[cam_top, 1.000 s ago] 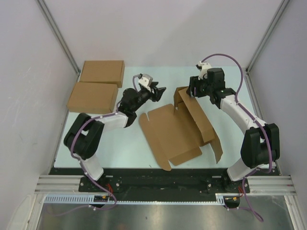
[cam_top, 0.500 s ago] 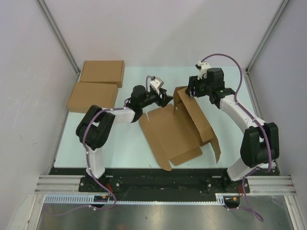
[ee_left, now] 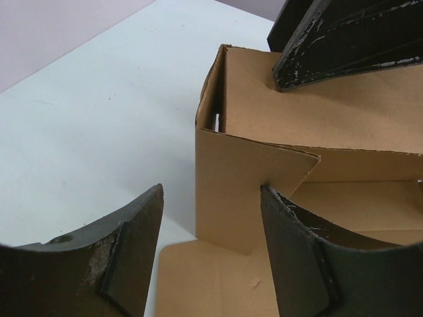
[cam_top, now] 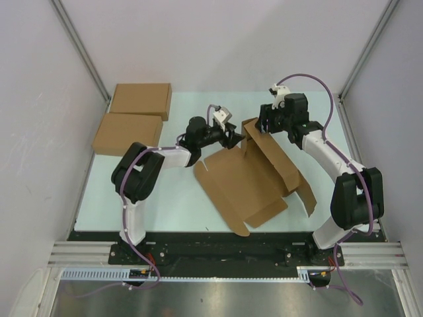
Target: Fold the paper box
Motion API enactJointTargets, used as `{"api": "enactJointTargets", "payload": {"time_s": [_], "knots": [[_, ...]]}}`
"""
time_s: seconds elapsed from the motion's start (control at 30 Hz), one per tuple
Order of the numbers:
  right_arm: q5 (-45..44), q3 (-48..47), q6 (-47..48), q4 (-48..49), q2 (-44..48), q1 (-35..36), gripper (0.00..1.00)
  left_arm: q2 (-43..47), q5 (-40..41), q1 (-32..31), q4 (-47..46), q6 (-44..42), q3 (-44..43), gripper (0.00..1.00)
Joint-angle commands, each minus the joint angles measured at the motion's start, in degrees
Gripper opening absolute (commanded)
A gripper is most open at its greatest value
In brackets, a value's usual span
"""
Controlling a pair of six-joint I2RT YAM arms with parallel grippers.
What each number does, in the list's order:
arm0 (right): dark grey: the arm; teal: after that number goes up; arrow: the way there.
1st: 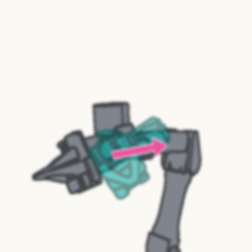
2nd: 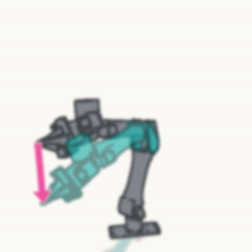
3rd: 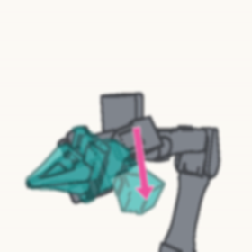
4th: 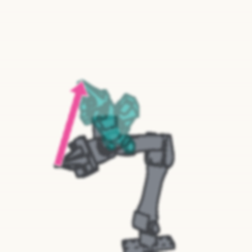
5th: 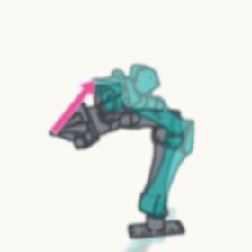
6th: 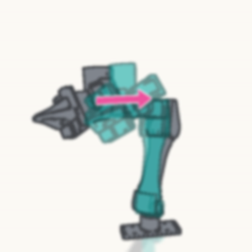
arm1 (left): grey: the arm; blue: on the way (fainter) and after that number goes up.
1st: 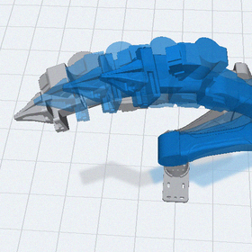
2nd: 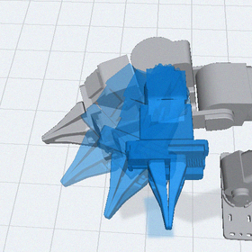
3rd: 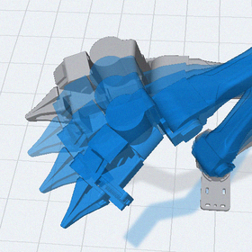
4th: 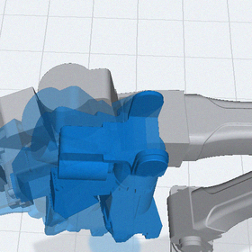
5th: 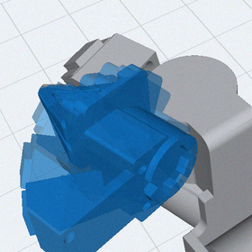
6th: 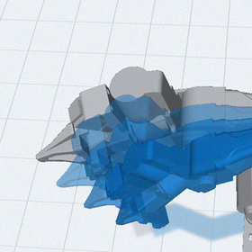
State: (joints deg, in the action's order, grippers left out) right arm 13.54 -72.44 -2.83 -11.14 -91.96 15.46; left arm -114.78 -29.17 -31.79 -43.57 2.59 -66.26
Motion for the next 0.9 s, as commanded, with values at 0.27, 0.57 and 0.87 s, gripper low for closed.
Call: {"api": "enactJointTargets", "payload": {"time_s": [0.27, 0.57, 0.87], "knots": [[3.0, 1.5, 0.5, -7.4, -4.1, 0.9, 0.59, -2.2, -2.4, -1.8, -1.1, 0.7, -4.7, 0.66], [6.8, 1.5, -0.6, -7.2, -4.6, 0.0, 0.59, -3.7, -3.1, -2.6, -0.6, 0.8, -7.1, 0.67], [14.6, 1.5, -5.0, -5.0, -4.5, -3.5, 0.60, -3.6, -3.6, -3.1, -0.8, 0.1, -7.0, 0.68]]}}
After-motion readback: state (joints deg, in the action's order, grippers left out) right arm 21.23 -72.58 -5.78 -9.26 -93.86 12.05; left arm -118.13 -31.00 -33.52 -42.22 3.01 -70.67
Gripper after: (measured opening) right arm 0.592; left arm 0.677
